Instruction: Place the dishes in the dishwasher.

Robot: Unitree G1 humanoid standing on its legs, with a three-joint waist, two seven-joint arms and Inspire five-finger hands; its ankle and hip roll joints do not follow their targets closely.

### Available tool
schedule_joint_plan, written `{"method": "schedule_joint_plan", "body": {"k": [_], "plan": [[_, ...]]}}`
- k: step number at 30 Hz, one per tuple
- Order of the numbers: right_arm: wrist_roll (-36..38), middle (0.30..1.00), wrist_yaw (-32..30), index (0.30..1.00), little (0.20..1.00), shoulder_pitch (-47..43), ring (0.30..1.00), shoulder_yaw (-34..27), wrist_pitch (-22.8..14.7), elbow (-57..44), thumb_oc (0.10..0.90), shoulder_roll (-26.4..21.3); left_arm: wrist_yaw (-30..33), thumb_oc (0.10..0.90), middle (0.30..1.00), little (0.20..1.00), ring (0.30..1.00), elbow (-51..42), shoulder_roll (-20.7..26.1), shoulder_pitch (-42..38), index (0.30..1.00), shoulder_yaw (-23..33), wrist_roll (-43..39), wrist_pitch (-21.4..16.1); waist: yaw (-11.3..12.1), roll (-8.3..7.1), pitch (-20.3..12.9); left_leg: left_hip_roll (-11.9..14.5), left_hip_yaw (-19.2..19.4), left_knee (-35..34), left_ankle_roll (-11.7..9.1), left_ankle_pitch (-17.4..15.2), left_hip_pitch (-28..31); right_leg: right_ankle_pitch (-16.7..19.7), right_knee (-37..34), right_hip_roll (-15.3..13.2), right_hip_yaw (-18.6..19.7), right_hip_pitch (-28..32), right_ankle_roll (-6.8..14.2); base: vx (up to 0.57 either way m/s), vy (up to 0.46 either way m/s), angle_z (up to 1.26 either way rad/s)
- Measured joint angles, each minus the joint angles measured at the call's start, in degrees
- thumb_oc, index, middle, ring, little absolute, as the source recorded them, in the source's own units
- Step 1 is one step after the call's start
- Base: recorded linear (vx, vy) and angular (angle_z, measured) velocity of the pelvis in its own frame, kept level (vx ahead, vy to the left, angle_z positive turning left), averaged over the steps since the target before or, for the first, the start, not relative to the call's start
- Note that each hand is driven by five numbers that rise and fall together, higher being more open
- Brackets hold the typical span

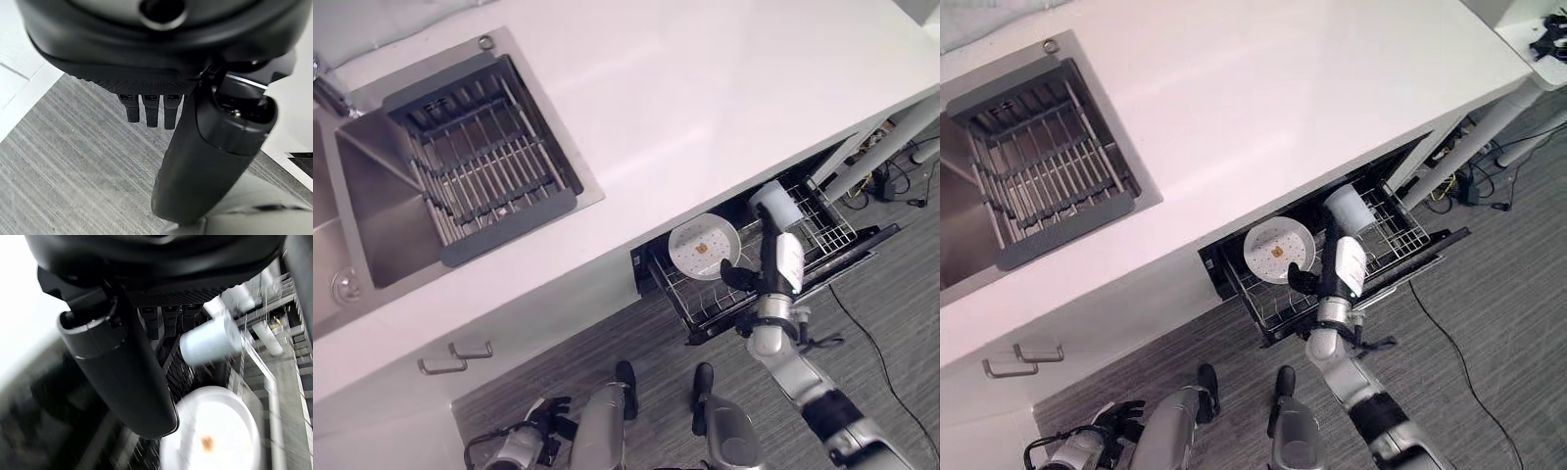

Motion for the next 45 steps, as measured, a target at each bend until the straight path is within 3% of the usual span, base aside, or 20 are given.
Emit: {"method": "schedule_joint_plan", "body": {"k": [4,9,11,14,16,18,19,20,23,28,31,33,36,38,45], "plan": [[5.7,0.9,-2.9,0.9,0.9,11.7,0.9,-10.1,-10.7,-6.8,0.8,-0.8,0.7,0.8,0.9,0.9,0.9,-0.6,-0.7,4.3,0.9,0.3,-0.1,0.0,-2.7,-0.09,-3.6,0.3,2.1,-1.1,-0.1,-0.6,1.6,-0.3,-0.5,0.1,2.2,0.2,-0.3,0.01,0.042,-0.24],[7.9,0.9,-10.4,0.9,0.9,16.7,0.9,-16.5,-20.6,-7.3,0.8,-0.2,1.1,0.8,0.9,0.9,0.9,-0.8,-1.3,6.4,0.9,1.3,-0.1,0.0,-6.0,0.42,-4.3,0.8,3.4,-1.2,-0.8,-1.4,2.4,-0.3,-0.6,0.1,3.6,0.0,-0.2,-0.01,0.021,-0.19],[8.6,0.9,-14.5,0.9,0.9,20.1,0.9,-20.9,-26.2,-7.3,0.8,0.9,1.0,0.8,0.9,0.9,0.9,-0.8,-1.5,6.7,0.9,1.2,-0.1,0.0,-6.4,1.02,-5.2,1.0,3.6,-1.2,-1.0,-1.6,2.6,-0.3,-0.8,0.3,3.9,0.0,-0.2,0.02,0.016,-0.07],[12.4,0.9,-19.1,0.9,0.9,21.4,0.9,-26.8,-31.1,-5.6,0.8,3.4,0.7,0.8,0.9,0.9,0.9,-0.7,-1.6,7.4,0.9,1.1,-0.1,0.1,-7.9,1.67,-6.2,1.1,3.8,-1.7,-1.2,-1.6,3.2,-0.4,-1.0,0.4,4.0,0.1,0.0,0.05,0.01,-0.04],[19.5,0.9,-19.3,0.9,0.9,21.0,0.9,-31.4,-34.7,-0.3,0.8,5.5,-0.2,0.8,0.9,0.9,0.9,-0.3,-1.6,7.7,0.9,1.0,-0.2,0.1,-8.1,2.12,-8.1,1.2,4.1,-2.2,-1.3,-1.6,3.7,-0.6,-1.0,0.5,4.3,0.3,0.0,0.05,-0.005,-0.08],[29.1,0.9,-18.3,0.9,0.9,21.0,0.9,-33.7,-35.0,5.2,0.8,6.3,-0.3,0.8,0.9,0.9,0.9,0.3,-1.4,7.3,0.9,-0.5,-0.2,0.2,-8.8,2.58,-9.3,1.2,4.2,-2.5,-1.2,-1.5,4.1,-1.0,-0.8,0.6,4.3,0.6,0.1,0.08,-0.025,-0.02],[34.0,0.9,-15.1,0.9,0.9,20.0,0.9,-35.9,-35.3,11.2,0.8,6.8,-0.6,0.8,0.9,0.9,0.9,1.2,-1.3,6.9,0.9,-1.4,-0.2,0.4,-8.7,2.72,-9.4,1.1,4.4,-3.0,-1.3,-1.4,5.2,-1.3,-0.8,0.5,4.3,1.4,0.0,0.05,-0.048,0.03],[41.6,0.9,-11.4,0.9,0.9,18.8,0.9,-38.6,-33.6,18.9,0.8,7.0,-1.2,0.8,0.9,0.9,0.9,1.2,-1.1,6.8,0.9,-3.2,-0.2,0.9,-8.5,3.1,-10.0,1.1,4.0,-3.1,-1.4,-1.5,5.9,-1.6,-0.8,0.6,4.0,2.2,-0.1,0.02,-0.038,0.06],[59.4,0.9,-5.7,0.9,0.9,18.5,0.9,-39.3,-29.0,24.5,0.8,8.9,-1.4,0.8,0.9,0.9,0.9,1.1,-1.3,6.9,0.9,-5.3,-0.6,1.2,-8.8,4.41,-11.3,1.1,3.6,-3.4,-1.7,-1.3,5.6,-1.9,-0.3,0.7,3.7,2.0,0.0,0.02,-0.032,0.06],[76.8,0.9,12.6,0.9,0.9,17.4,0.9,-34.1,-27.8,32.0,0.8,13.7,-1.4,0.8,0.9,0.9,0.9,1.2,-1.7,6.6,0.9,-6.0,-1.7,1.4,-7.3,5.16,-11.7,1.1,2.7,-3.7,-1.9,-1.0,5.7,-2.6,0.3,0.6,2.7,2.1,-0.4,0.04,0.01,0.1],[81.1,0.9,21.7,0.9,0.9,16.3,0.9,-30.0,-24.9,32.0,0.8,15.0,-1.4,0.8,0.9,0.9,0.9,1.2,-1.8,6.5,0.9,-6.9,-2.4,1.3,-6.7,5.6,-12.1,0.7,1.8,-3.5,-2.1,-1.1,5.7,-2.9,0.6,0.2,1.7,2.5,-0.3,0.04,0.037,0.18],[84.0,0.9,28.2,0.9,0.9,14.7,0.9,-27.5,-20.8,32.2,0.8,15.0,-1.4,0.8,0.9,0.9,0.9,1.6,-2.4,6.2,0.9,-6.9,-2.5,1.2,-5.5,6.26,-12.5,0.5,1.7,-3.4,-2.0,-1.2,5.7,-3.1,0.9,-0.1,1.4,2.5,-0.2,0.05,0.052,0.1],[87.9,0.9,32.0,0.9,0.9,12.8,0.9,-26.5,-17.0,33.0,0.8,15.0,-1.6,0.8,0.9,0.9,0.9,2.0,-2.5,6.3,0.9,-6.9,-2.5,1.1,-4.9,6.47,-12.6,0.1,1.3,-3.4,-2.0,-1.2,5.7,-3.3,1.2,-0.4,1.1,2.5,0.0,0.03,0.039,0.07],[91.7,0.9,34.7,0.9,0.9,11.4,0.9,-26.3,-12.4,35.2,0.8,14.8,-2.0,0.8,0.9,0.9,0.9,2.1,-2.5,6.2,0.9,-6.9,-2.6,1.0,-4.3,6.67,-12.8,-0.2,0.7,-3.0,-1.3,-1.0,5.7,-3.7,1.5,-0.7,0.3,2.9,0.2,0.06,0.087,0.19],[96.4,0.9,38.7,0.9,0.9,10.5,0.9,-25.0,-5.2,40.0,0.8,13.7,-3.9,0.8,0.9,0.9,0.9,2.9,-2.9,7.0,0.9,-6.9,-2.5,0.9,-2.7,8.26,-13.4,-1.6,-1.3,-2.9,-0.9,-1.2,6.0,-4.5,1.8,-1.6,-1.8,4.8,0.3,0.06,0.064,0.16]]}}
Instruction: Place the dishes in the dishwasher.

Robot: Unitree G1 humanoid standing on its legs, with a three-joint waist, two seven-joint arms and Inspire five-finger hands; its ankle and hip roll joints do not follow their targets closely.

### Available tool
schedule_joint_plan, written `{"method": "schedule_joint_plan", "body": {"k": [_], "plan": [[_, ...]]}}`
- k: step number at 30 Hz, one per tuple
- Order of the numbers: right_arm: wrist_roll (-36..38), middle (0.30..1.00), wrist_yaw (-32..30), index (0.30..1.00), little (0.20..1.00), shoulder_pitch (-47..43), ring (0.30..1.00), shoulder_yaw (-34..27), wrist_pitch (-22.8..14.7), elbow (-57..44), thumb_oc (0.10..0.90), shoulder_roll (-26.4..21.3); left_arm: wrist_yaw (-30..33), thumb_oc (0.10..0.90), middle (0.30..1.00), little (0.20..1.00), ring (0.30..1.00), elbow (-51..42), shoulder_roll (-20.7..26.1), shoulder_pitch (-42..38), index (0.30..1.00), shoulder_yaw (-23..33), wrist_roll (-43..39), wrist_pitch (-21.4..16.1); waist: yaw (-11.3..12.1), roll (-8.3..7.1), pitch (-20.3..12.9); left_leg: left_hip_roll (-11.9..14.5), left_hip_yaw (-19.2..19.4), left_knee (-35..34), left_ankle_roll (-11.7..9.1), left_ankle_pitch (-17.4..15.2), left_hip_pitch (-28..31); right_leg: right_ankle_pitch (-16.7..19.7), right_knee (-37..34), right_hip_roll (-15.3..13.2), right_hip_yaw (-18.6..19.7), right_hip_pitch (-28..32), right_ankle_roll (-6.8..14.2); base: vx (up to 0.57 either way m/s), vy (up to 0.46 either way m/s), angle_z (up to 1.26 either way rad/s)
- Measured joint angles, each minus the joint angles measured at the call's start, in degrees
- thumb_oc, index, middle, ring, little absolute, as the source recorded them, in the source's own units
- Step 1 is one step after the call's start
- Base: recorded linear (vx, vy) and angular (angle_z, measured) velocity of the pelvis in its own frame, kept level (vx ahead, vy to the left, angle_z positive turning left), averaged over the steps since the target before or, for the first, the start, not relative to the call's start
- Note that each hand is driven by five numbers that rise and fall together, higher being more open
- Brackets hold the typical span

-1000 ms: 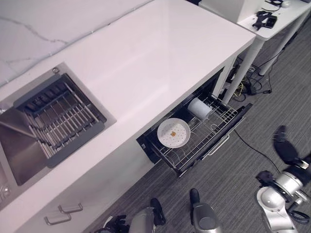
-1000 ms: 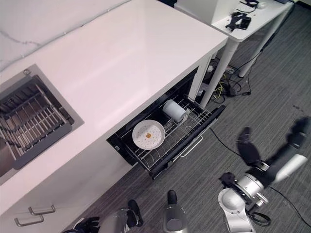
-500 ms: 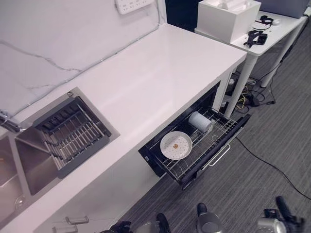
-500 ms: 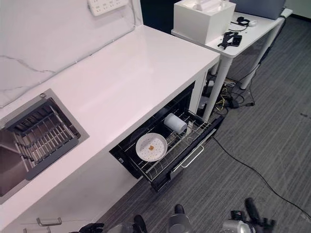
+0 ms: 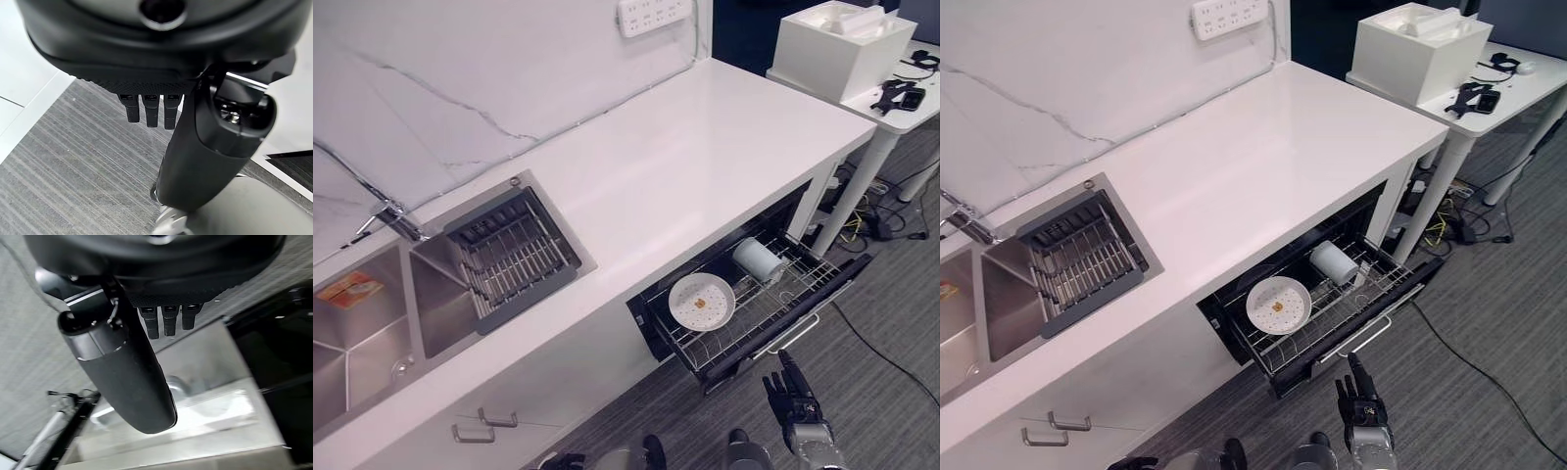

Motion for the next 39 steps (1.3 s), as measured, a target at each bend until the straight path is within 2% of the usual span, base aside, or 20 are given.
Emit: {"method": "schedule_joint_plan", "body": {"k": [4,9,11,17,20,21,25,30,33,36,39], "plan": [[0.2,0.9,1.7,0.9,0.9,-0.2,0.9,1.5,3.3,1.5,0.8,-0.9,-0.3,0.8,0.9,0.9,0.9,0.7,-0.2,0.9,0.9,0.0,0.1,-1.0,0.5,0.88,0.2,-1.0,-1.1,0.1,0.3,-0.1,0.7,-1.3,1.3,-0.8,-0.8,0.7,0.5,0.07,0.072,0.18],[0.1,0.9,3.2,0.9,0.9,-0.3,0.9,1.4,4.7,3.0,0.8,-4.3,-1.4,0.8,0.9,0.9,0.9,1.8,-1.9,2.2,0.9,0.0,0.2,-2.1,0.7,2.77,0.2,-2.0,-2.3,-0.1,0.5,0.0,0.5,-1.7,2.0,-1.6,-1.8,1.2,1.0,0.04,0.047,0.14],[0.0,0.9,3.5,0.9,0.9,-0.2,0.9,1.4,4.7,3.5,0.8,-4.7,-1.8,0.8,0.9,0.9,0.9,1.8,-2.2,2.8,0.9,0.0,0.2,-2.5,0.8,2.91,0.2,-2.3,-3.2,0.0,0.2,0.1,0.6,-2.2,2.8,-1.9,-2.2,1.1,1.2,0.02,0.015,0.2],[-2.3,0.9,4.2,0.9,0.9,-1.6,0.9,1.8,5.3,3.5,0.8,-6.5,-2.6,0.8,0.9,0.9,0.9,2.3,-2.2,4.1,0.9,0.0,0.6,-3.4,2.1,2.93,0.5,-2.4,-4.0,0.1,0.2,0.3,-0.5,-3.0,5.0,-2.2,-3.1,-0.4,0.9,0.05,0.0,0.09],[-4.7,0.9,5.0,0.9,0.9,-2.8,0.9,1.9,6.2,3.5,0.8,-7.0,-2.6,0.8,0.9,0.9,0.9,2.3,-2.2,4.8,0.9,0.0,0.8,-3.7,3.3,2.4,1.0,-2.3,-4.6,0.1,-0.3,0.8,-0.5,-3.6,5.7,-2.1,-3.3,-0.5,0.6,0.07,-0.016,0.07],[-5.1,0.9,5.0,0.9,0.9,-3.5,0.9,1.9,6.5,3.4,0.8,-7.3,-2.6,0.8,0.9,0.9,0.9,2.2,-2.2,4.7,0.9,0.0,0.8,-3.7,3.3,2.9,1.1,-2.3,-4.7,0.1,-0.3,0.8,-0.4,-3.7,5.8,-2.0,-3.4,-0.3,0.6,0.06,-0.011,0.04],[-9.0,0.9,5.3,0.9,0.9,-6.7,0.9,3.0,7.8,3.1,0.8,-8.7,-2.6,0.8,0.9,0.9,0.9,2.2,-2.1,4.5,0.9,0.0,0.7,-4.3,3.3,2.6,2.6,-2.2,-4.8,0.1,-0.2,1.1,-0.5,-3.7,5.7,-2.0,-3.3,-0.4,0.6,0.08,-0.013,0.0],[-14.8,0.9,4.4,0.9,0.9,-11.1,0.9,3.8,9.2,3.1,0.8,-9.2,-2.5,0.8,0.9,0.9,0.9,2.2,-2.1,4.1,0.9,0.1,0.7,-4.6,3.8,1.55,3.8,-2.2,-4.7,0.2,0.0,1.2,-0.8,-3.6,5.4,-1.8,-3.3,-0.7,0.5,0.03,-0.005,0.0],[-18.1,0.9,3.5,0.9,0.9,-13.7,0.9,3.8,9.7,3.1,0.8,-10.3,-2.4,0.8,0.9,0.9,0.9,2.2,-2.0,2.8,0.9,0.1,0.7,-4.5,5.0,1.15,5.0,-2.2,-4.9,1.0,0.1,1.1,-1.7,-3.6,5.5,-1.7,-3.4,-1.0,0.5,0.04,-0.023,0.02],[-21.8,0.9,1.3,0.9,0.9,-17.9,0.9,5.4,11.3,3.2,0.8,-11.6,-2.2,0.8,0.9,0.9,0.9,2.3,-1.7,2.1,0.9,0.3,0.6,-4.5,5.2,0.49,5.9,-2.3,-5.2,1.6,0.1,1.0,-2.8,-3.5,5.6,-1.7,-3.8,-1.7,0.5,0.0,-0.005,0.04],[-24.7,0.9,0.2,0.9,0.9,-21.9,0.9,5.4,14.0,3.8,0.8,-14.6,-2.1,0.8,0.9,0.9,0.9,2.0,-1.6,1.5,0.9,1.9,0.1,-4.8,6.8,0.9,7.0,-2.3,-5.2,2.1,0.3,1.1,-4.5,-3.1,5.9,-2.2,-4.0,-3.2,0.6,-0.08,0.006,0.01]]}}
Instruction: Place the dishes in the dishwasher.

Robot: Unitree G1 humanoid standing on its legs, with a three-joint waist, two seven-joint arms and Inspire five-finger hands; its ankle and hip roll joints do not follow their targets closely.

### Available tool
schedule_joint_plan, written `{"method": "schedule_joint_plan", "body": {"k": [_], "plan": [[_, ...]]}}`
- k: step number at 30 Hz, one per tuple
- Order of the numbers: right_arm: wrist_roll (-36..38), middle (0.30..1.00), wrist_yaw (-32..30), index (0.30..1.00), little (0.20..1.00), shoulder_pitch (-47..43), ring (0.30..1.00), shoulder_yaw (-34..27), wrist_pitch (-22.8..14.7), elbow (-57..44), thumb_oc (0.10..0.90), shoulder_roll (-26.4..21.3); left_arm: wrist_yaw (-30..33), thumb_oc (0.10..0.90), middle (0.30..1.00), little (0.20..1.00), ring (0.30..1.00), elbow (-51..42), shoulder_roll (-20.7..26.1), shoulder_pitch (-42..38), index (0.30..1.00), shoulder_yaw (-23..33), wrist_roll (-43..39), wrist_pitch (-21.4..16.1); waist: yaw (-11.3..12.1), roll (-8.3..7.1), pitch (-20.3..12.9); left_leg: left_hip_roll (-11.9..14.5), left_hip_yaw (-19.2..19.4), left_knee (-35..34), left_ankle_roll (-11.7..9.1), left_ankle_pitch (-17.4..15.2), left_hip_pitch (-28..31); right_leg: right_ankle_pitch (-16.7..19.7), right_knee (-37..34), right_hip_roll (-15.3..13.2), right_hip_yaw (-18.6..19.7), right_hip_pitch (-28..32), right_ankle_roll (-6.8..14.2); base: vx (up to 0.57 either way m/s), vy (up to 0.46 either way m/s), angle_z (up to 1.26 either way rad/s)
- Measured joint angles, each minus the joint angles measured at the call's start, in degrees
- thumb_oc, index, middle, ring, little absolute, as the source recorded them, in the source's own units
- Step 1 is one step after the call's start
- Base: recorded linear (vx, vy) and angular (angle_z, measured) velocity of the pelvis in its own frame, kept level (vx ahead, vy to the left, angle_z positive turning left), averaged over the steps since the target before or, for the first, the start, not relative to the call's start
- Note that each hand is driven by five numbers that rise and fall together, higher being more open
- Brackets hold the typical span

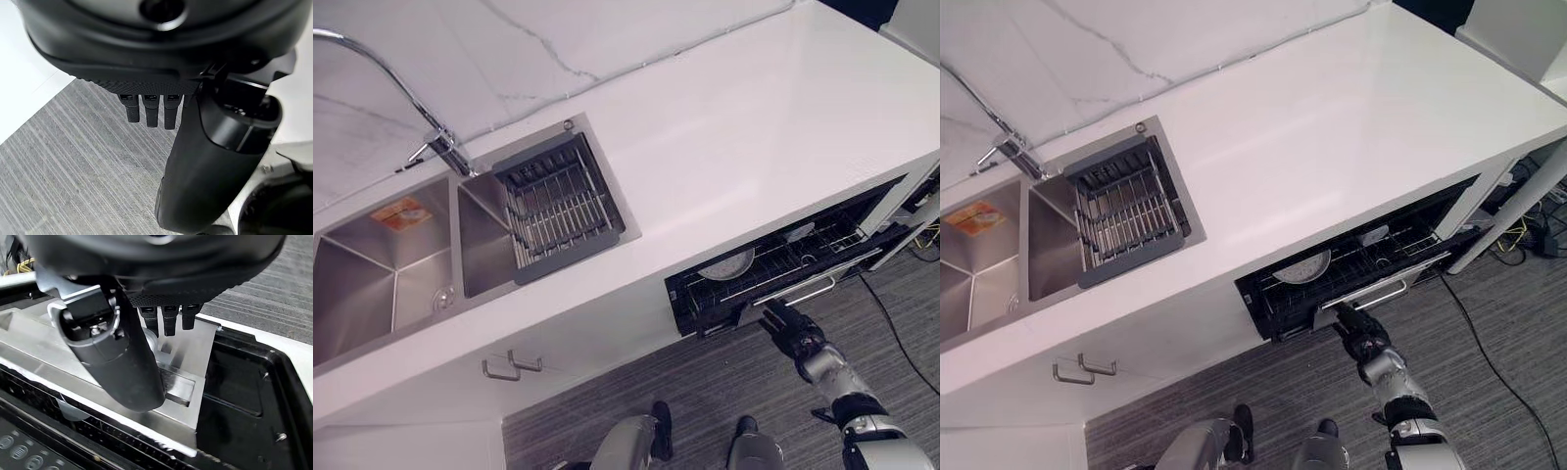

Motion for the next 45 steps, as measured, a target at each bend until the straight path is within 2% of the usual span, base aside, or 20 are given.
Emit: {"method": "schedule_joint_plan", "body": {"k": [2,3,5,8,11,14,19,23,27,32,37,38,40,41,42,45], "plan": [[-1.7,0.9,-0.8,0.9,0.9,-5.9,0.9,0.4,1.1,2.4,0.8,-2.8,0.4,0.8,0.9,0.9,0.9,-0.1,0.4,-2.0,0.9,0.0,-0.2,0.3,0.8,0.33,2.6,-0.1,-0.1,0.1,0.2,0.7,-2.0,0.3,0.9,-0.2,-0.4,-1.8,0.0,-0.12,-0.018,0.15],[-2.5,0.9,-0.9,0.9,0.9,-9.5,0.9,1.1,0.9,3.7,0.8,-3.9,0.6,0.8,0.9,0.9,0.9,0.0,1.1,-3.8,0.9,0.4,-0.3,0.4,1.2,0.34,3.9,-0.2,-1.2,0.3,0.2,1.7,-4.4,1.0,1.0,0.1,-0.9,-3.8,-0.2,-0.05,-0.011,0.23],[-3.7,0.9,-1.0,0.9,0.9,-12.5,0.9,1.0,0.3,3.9,0.8,-4.9,0.8,0.8,0.9,0.9,0.9,0.0,2.1,-5.5,0.9,0.5,-0.3,0.4,2.8,0.25,5.9,-0.1,-1.5,0.7,0.2,2.0,-5.6,1.5,0.9,0.5,-1.1,-4.7,-0.7,0.0,-0.001,0.12],[-6.1,0.9,-2.2,0.9,0.9,-14.7,0.9,2.2,-0.4,4.3,0.8,-5.3,1.0,0.8,0.9,0.9,0.9,-0.3,2.3,-5.9,0.9,0.7,-2.0,0.3,4.4,0.36,6.8,-0.4,-2.4,0.6,0.1,2.4,-6.3,1.6,0.7,0.5,-2.1,-4.6,-0.7,0.0,-0.008,0.15],[-6.5,0.9,-4.4,0.9,0.9,-16.7,0.9,2.9,-0.5,5.7,0.8,-5.3,1.3,0.8,0.9,0.9,0.9,-1.3,2.3,-5.8,0.9,1.9,-3.0,0.7,6.2,-0.44,7.3,-0.8,-4.1,0.6,0.2,2.9,-7.0,1.7,0.2,0.5,-4.0,-4.1,-0.6,0.0,0.006,0.29],[-6.6,0.9,-4.8,0.9,0.9,-17.3,0.9,3.6,-0.2,6.6,0.8,-5.6,1.4,0.8,0.9,0.9,0.9,-1.7,2.3,-5.9,0.9,2.2,-4.8,1.5,6.3,-1.34,7.9,-1.0,-4.5,0.4,0.2,3.1,-7.1,1.8,-0.5,0.6,-4.6,-3.6,-0.7,0.07,0.002,0.12],[-6.6,0.9,-5.6,0.9,0.9,-17.6,0.9,5.1,-0.1,6.7,0.8,-6.4,1.2,0.8,0.9,0.9,0.9,-2.6,2.9,-6.6,0.9,4.1,-9.0,1.5,6.3,-1.9,8.3,-1.5,-5.6,-1.5,-0.5,4.0,-7.1,2.5,-1.7,0.8,-5.3,-3.1,-0.5,0.02,0.003,0.1],[-6.6,0.9,-5.7,0.9,0.9,-17.6,0.9,5.5,-0.1,6.7,0.8,-7.0,0.5,0.8,0.9,0.9,0.9,-4.1,3.1,-6.7,0.9,4.9,-9.2,1.6,6.7,-2.1,8.4,-1.4,-6.5,-2.3,-0.3,5.4,-7.2,3.1,-2.5,1.1,-6.1,-3.1,-0.8,-0.05,-0.031,0.1],[-6.5,0.9,-5.8,0.9,0.9,-17.6,0.9,5.4,-0.1,6.7,0.8,-7.5,-2.7,0.8,0.9,0.9,0.9,-4.4,3.6,-7.7,0.9,4.9,-11.2,1.8,7.4,-2.35,8.6,-0.9,-7.5,-3.6,-1.1,6.7,-7.9,4.1,-4.1,2.2,-7.3,-3.1,-1.4,-0.07,-0.033,0.11],[-6.5,0.9,-5.8,0.9,0.9,-17.7,0.9,5.4,-0.3,6.7,0.8,-7.0,-6.6,0.8,0.9,0.9,0.9,-6.5,4.8,-7.6,0.9,4.8,-11.3,-0.1,7.7,-2.79,8.9,-0.3,-7.8,-4.9,-1.6,7.8,-7.8,5.1,-5.6,3.1,-7.8,-2.8,-1.8,-0.07,-0.026,0.03],[-6.3,0.9,-4.3,0.9,0.9,-14.9,0.9,5.5,-2.8,5.7,0.8,-2.8,-8.2,0.8,0.9,0.9,0.9,-6.5,5.5,-8.2,0.9,5.0,-13.7,1.1,7.4,-3.29,9.1,0.5,-7.6,-4.7,-1.4,8.4,-6.5,5.6,-5.4,3.4,-7.7,-1.6,-1.9,-0.18,-0.049,-0.02],[-6.2,0.9,-2.2,0.9,0.9,-13.4,0.9,6.4,-3.9,4.9,0.8,0.2,-8.7,0.8,0.9,0.9,0.9,-6.3,6.1,-8.1,0.9,5.0,-13.8,1.2,7.6,-4.01,9.1,0.7,-7.2,-4.9,-1.5,8.2,-5.9,5.4,-5.4,3.5,-7.3,-1.2,-2.0,-0.11,-0.061,-0.11],[-6.3,0.9,-0.5,0.9,0.9,-12.3,0.9,8.4,-3.8,3.5,0.8,3.9,-9.4,0.8,0.9,0.9,0.9,-6.1,6.6,-8.5,0.9,5.0,-15.0,1.5,7.2,-4.51,9.1,1.0,-7.0,-4.7,-1.9,7.5,-5.6,5.2,-5.5,3.6,-7.0,-1.0,-2.3,-0.11,-0.051,-0.09],[-6.3,0.9,0.3,0.9,0.9,-8.7,0.9,9.0,-5.8,-1.0,0.8,6.7,-9.4,0.8,0.9,0.9,0.9,-6.4,6.6,-8.6,0.9,5.5,-15.3,1.7,7.5,-4.68,9.0,1.2,-7.0,-4.2,-1.6,7.5,-5.5,5.2,-5.1,3.5,-7.0,-0.8,-2.2,-0.09,-0.035,-0.04],[-6.0,0.9,0.9,0.9,0.9,-6.8,0.9,9.5,-6.1,-2.9,0.8,8.9,-9.7,0.8,0.9,0.9,0.9,-6.5,6.6,-8.1,0.9,6.1,-15.4,1.7,7.4,-5.09,8.9,1.2,-6.8,-4.0,-1.5,6.7,-5.3,4.9,-5.0,3.4,-6.7,-0.8,-2.5,-0.1,-0.038,-0.05],[-5.1,0.9,1.6,0.9,0.9,-1.8,0.9,9.3,-7.1,-6.4,0.8,12.5,-10.2,0.8,0.9,0.9,0.9,-6.7,6.7,-7.4,0.9,7.1,-15.3,2.5,7.3,-5.6,8.8,1.1,-5.9,-3.9,-1.2,6.4,-4.5,4.5,-4.1,2.8,-6.0,-0.7,-2.2,-0.1,-0.035,-0.12]]}}
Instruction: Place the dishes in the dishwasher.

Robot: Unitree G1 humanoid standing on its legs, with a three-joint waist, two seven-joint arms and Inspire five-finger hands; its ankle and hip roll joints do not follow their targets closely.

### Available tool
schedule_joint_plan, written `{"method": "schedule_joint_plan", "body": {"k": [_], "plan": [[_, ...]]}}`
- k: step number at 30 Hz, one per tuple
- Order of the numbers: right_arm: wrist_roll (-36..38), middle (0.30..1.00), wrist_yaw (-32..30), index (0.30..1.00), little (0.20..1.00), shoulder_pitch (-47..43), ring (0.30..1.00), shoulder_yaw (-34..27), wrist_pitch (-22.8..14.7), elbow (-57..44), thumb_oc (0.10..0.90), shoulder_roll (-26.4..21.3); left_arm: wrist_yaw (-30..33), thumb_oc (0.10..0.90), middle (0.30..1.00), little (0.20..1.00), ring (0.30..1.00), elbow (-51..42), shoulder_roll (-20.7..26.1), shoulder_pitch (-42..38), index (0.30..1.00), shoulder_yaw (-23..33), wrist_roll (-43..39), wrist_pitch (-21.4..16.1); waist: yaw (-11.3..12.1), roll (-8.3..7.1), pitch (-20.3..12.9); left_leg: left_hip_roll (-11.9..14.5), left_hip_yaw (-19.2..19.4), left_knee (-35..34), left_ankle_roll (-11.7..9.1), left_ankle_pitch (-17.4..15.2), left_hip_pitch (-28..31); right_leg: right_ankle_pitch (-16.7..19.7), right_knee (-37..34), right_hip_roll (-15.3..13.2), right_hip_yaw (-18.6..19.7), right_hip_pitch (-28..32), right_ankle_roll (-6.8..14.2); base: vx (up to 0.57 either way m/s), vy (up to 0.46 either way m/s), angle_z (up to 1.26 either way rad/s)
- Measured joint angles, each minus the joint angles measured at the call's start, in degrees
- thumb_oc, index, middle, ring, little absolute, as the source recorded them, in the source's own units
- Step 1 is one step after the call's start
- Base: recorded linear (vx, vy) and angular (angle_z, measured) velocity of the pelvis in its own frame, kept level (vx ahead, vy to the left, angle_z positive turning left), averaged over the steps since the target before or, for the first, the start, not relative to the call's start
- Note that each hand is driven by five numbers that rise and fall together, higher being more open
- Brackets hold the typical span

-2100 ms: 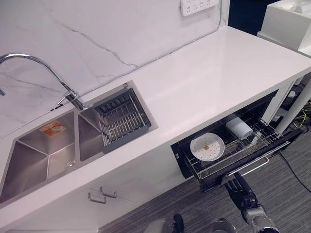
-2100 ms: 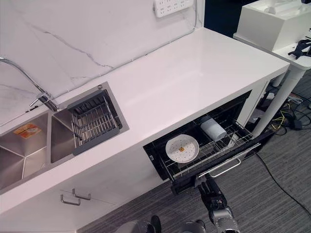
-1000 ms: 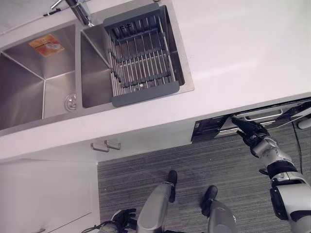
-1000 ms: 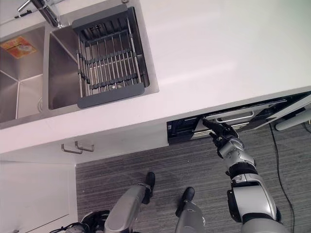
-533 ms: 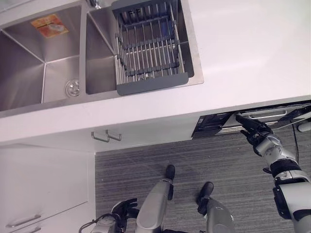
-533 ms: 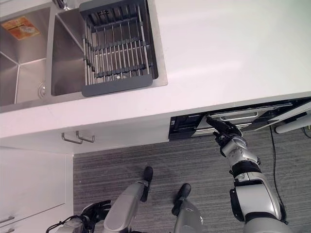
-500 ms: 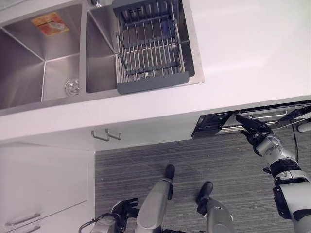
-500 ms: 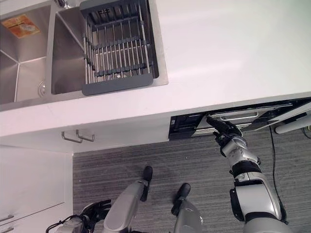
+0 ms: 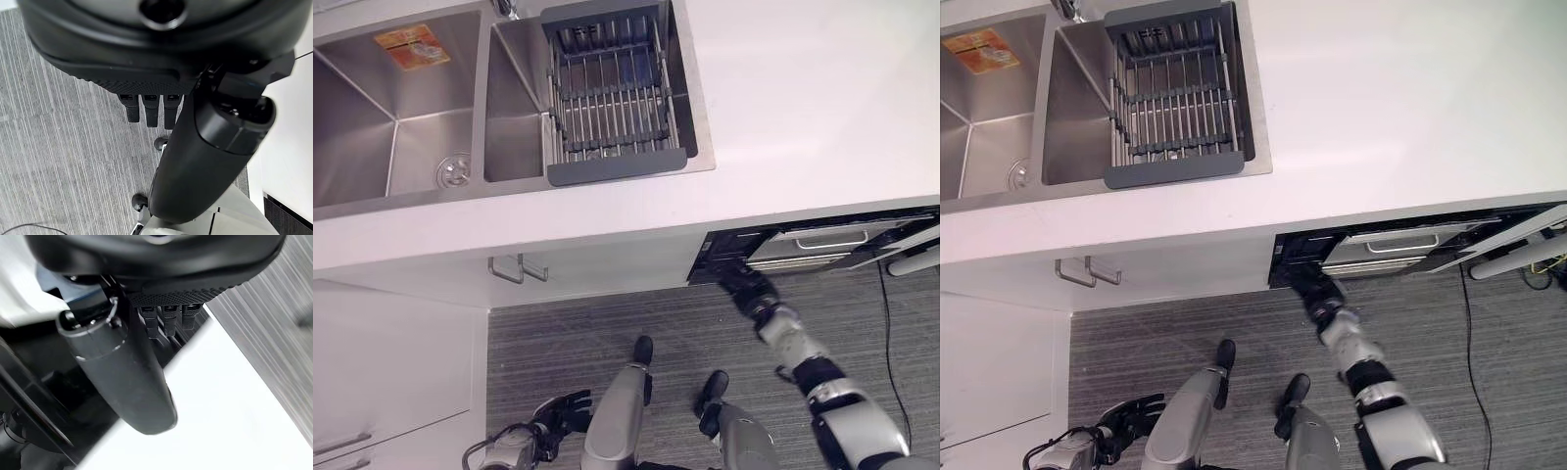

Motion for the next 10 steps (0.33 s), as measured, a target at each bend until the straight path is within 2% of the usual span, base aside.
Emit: {"method": "schedule_joint_plan", "body": {"k": [4,5,8,10], "plan": [[0.6,0.9,0.5,0.9,0.9,8.7,0.9,-0.1,-1.9,-6.2,0.8,0.8,-0.1,0.8,0.9,0.9,0.9,0.0,0.5,2.9,0.9,2.6,-0.4,0.5,-1.9,-2.43,-1.5,-0.2,2.1,0.1,0.9,-0.7,1.1,0.2,0.2,-0.6,2.7,-0.1,0.5,-0.1,-0.027,-0.25],[0.6,0.9,0.4,0.9,0.9,10.0,0.9,-0.1,-2.7,-7.0,0.8,0.8,-0.1,0.8,0.9,0.9,0.9,0.0,1.0,3.9,0.9,2.9,-0.4,0.5,-2.5,-3.43,-2.4,-0.1,2.7,0.1,0.9,-0.9,1.1,0.2,0.1,-0.6,3.2,-0.2,0.8,-0.07,-0.025,-0.24],[-1.3,0.9,0.4,0.9,0.9,15.5,0.9,-2.5,-5.3,-8.7,0.8,-0.4,-0.1,0.8,0.9,0.9,0.9,0.4,1.9,6.3,0.9,2.9,0.2,1.6,-5.1,-5.22,-7.6,0.0,4.3,0.1,1.3,-1.6,1.7,0.2,-0.5,-0.7,4.9,-0.6,1.1,-0.07,-0.026,-0.27],[-2.1,0.9,0.3,0.9,0.9,17.1,0.9,-3.2,-5.8,-8.5,0.8,-0.8,-0.2,0.8,0.9,0.9,0.9,0.8,1.8,7.9,0.9,2.9,0.2,1.7,-5.7,-5.42,-10.1,0.0,5.1,0.1,1.3,-2.2,1.7,0.2,-0.5,-0.9,5.8,-0.8,1.2,-0.03,0.001,-0.27]]}}
